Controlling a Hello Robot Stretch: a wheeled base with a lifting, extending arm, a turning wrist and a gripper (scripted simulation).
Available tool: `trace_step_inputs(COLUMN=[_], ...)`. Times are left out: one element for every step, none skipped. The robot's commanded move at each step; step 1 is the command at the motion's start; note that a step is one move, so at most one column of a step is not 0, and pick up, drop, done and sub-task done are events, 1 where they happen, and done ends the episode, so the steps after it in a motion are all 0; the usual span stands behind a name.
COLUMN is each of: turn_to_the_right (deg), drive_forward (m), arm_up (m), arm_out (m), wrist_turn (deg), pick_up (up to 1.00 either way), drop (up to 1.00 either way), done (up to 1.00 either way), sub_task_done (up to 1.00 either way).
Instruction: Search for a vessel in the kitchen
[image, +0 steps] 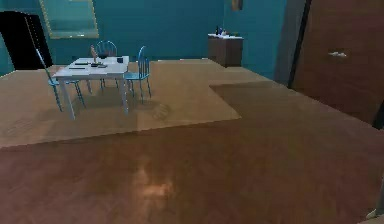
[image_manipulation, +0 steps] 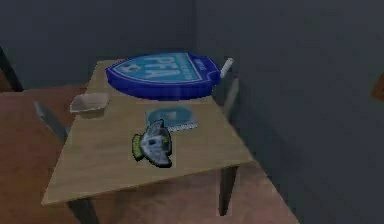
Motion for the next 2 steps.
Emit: trace_step_inputs(turn_to_the_right=[-12.0,0.0], drive_forward=[0.00,1.00], arm_up=[0.00,0.00], arm_out=[0.00,0.00], wrist_turn=[0.0,0.0], pick_up=[0.00,0.00], drop=[0.00,0.00], done=[0.00,0.00], sub_task_done=[0.00,0.00])
